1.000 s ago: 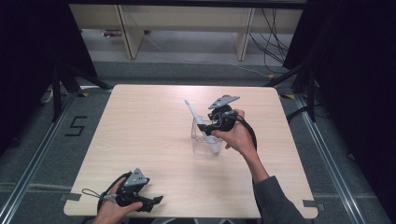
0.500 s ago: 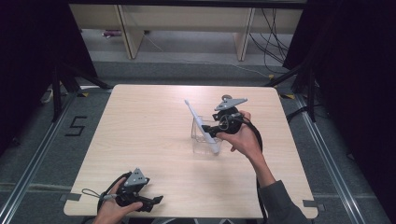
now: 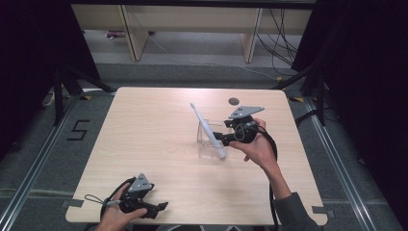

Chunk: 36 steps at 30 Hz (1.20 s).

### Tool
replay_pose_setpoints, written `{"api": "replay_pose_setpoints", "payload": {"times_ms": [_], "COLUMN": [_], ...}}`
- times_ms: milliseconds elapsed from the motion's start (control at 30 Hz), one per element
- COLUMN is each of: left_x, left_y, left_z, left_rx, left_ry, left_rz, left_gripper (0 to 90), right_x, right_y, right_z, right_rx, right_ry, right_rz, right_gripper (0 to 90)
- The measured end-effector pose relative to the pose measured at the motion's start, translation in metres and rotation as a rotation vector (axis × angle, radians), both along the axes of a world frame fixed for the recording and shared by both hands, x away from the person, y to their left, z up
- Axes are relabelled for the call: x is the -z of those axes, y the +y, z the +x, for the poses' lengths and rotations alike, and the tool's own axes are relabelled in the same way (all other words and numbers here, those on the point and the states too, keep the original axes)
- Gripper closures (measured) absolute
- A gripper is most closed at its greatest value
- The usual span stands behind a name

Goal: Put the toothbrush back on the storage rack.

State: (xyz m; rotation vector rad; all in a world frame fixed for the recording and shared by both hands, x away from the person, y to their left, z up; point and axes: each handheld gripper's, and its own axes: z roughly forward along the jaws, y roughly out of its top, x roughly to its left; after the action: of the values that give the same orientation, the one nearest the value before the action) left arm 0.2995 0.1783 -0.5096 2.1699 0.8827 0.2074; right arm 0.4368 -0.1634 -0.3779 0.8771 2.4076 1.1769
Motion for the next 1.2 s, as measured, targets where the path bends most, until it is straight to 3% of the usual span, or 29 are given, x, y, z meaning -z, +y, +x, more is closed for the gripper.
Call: {"api": "replay_pose_setpoints", "payload": {"times_ms": [200, 300, 367, 467, 533, 567, 667, 800, 867, 933, 967, 1033, 1067, 1100, 1167, 1200], "left_x": [-0.001, -0.001, -0.001, -0.001, -0.001, -0.001, -0.001, -0.001, -0.001, -0.001, -0.001, -0.001, -0.001, -0.001, -0.001, -0.001], "left_y": [0.001, 0.001, 0.000, 0.000, 0.000, 0.001, 0.000, 0.001, 0.001, 0.001, 0.001, 0.001, 0.000, 0.001, 0.000, 0.001], "left_z": [0.001, 0.000, -0.001, -0.001, -0.001, 0.000, -0.001, 0.000, 0.000, 0.000, 0.000, 0.000, -0.001, 0.000, -0.001, 0.000], "left_rx": [0.005, 0.005, 0.000, 0.000, 0.000, 0.008, 0.001, 0.005, 0.005, 0.005, 0.005, 0.005, 0.001, 0.009, 0.000, 0.003], "left_ry": [-0.006, -0.008, -0.002, -0.003, -0.004, -0.007, -0.003, -0.008, -0.008, -0.008, -0.008, -0.006, -0.002, -0.006, -0.004, -0.007], "left_rz": [0.018, 0.017, -0.005, -0.004, -0.003, 0.018, -0.004, 0.017, 0.014, 0.014, 0.014, 0.014, -0.005, 0.009, -0.005, 0.014], "left_gripper": [14.9, 14.9, 14.9, 14.9, 14.9, 14.9, 14.9, 14.9, 14.9, 14.9, 14.9, 14.9, 14.9, 14.9, 14.9, 14.9], "right_x": [0.002, 0.002, 0.001, 0.001, 0.001, 0.003, 0.004, 0.007, 0.007, 0.009, 0.009, 0.010, 0.010, 0.010, 0.011, 0.012], "right_y": [-0.010, -0.012, -0.020, -0.025, -0.027, -0.030, -0.034, -0.040, -0.042, -0.044, -0.045, -0.048, -0.051, -0.052, -0.054, -0.056], "right_z": [-0.006, -0.009, -0.011, -0.014, -0.014, -0.016, -0.018, -0.021, -0.024, -0.025, -0.028, -0.027, -0.030, -0.032, -0.032, -0.034], "right_rx": [0.009, 0.023, 0.012, 0.014, 0.023, 0.035, 0.039, 0.043, 0.056, 0.056, 0.069, 0.059, 0.065, 0.073, 0.065, 0.076], "right_ry": [-0.010, 0.003, -0.024, -0.018, -0.025, -0.037, -0.028, -0.044, -0.028, -0.052, -0.033, -0.048, -0.038, -0.032, -0.040, -0.038], "right_rz": [0.010, 0.016, 0.013, 0.028, 0.025, 0.027, 0.020, 0.010, 0.013, 0.021, 0.022, 0.014, 0.012, 0.017, 0.017, 0.021], "right_gripper": [36.6, 36.3, 36.1, 35.9, 35.8, 35.1, 34.9, 34.1, 33.0, 32.6, 32.2, 31.8, 31.6, 31.3, 31.1, 30.9]}}
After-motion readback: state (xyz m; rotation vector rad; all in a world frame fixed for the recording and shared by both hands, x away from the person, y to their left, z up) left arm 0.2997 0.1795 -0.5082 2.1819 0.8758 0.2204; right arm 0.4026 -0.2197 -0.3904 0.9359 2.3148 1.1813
